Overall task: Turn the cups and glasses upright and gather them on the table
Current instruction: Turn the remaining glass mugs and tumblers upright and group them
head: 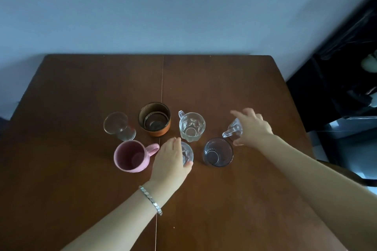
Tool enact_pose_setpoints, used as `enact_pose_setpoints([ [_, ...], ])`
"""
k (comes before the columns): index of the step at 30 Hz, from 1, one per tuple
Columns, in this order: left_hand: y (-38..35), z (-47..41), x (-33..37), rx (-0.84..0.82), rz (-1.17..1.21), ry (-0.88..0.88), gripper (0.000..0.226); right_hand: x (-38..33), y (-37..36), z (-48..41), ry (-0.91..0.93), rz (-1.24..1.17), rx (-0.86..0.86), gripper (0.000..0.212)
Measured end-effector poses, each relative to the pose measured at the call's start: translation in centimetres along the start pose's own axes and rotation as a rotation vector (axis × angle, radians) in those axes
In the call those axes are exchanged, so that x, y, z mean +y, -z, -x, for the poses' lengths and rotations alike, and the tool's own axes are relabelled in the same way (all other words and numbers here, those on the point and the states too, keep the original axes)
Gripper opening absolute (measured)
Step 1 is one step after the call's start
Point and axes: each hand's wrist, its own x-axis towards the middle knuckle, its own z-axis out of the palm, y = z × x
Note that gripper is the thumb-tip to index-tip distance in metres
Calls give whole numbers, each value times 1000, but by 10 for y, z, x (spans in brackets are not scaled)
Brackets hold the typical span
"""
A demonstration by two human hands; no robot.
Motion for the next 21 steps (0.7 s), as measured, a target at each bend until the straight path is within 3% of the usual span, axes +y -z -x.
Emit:
enact_pose_setpoints([
  [2, -3, 1, 0, 2, -9, -7, 72, -6, -7, -12, 17, 173, -5, 75],
  [5, -4, 1, 0, 17, -3, 1, 73, -1, -8, -15, -6, 100, 101, 55],
  [10, -3, -3, -1, 29, -4, 23, 74, 23, 4, 16, -179, -726, 301, 69],
  [14, -4, -3, 1, 16, 22, 46, 75, 36, 8, 42, -175, -1276, 199, 61],
  [16, -4, -2, 2, 2, 23, 55, 75, 36, 7, 52, -129, -1317, 222, 57],
  [19, 3, 1, 7, -1, -31, 41, 71, 33, 10, 61, -58, -1107, 272, 61],
  [21, 14, 1, 17, 105, -58, -85, 61, 29, 14, 65, -5, -1058, 276, 61],
])
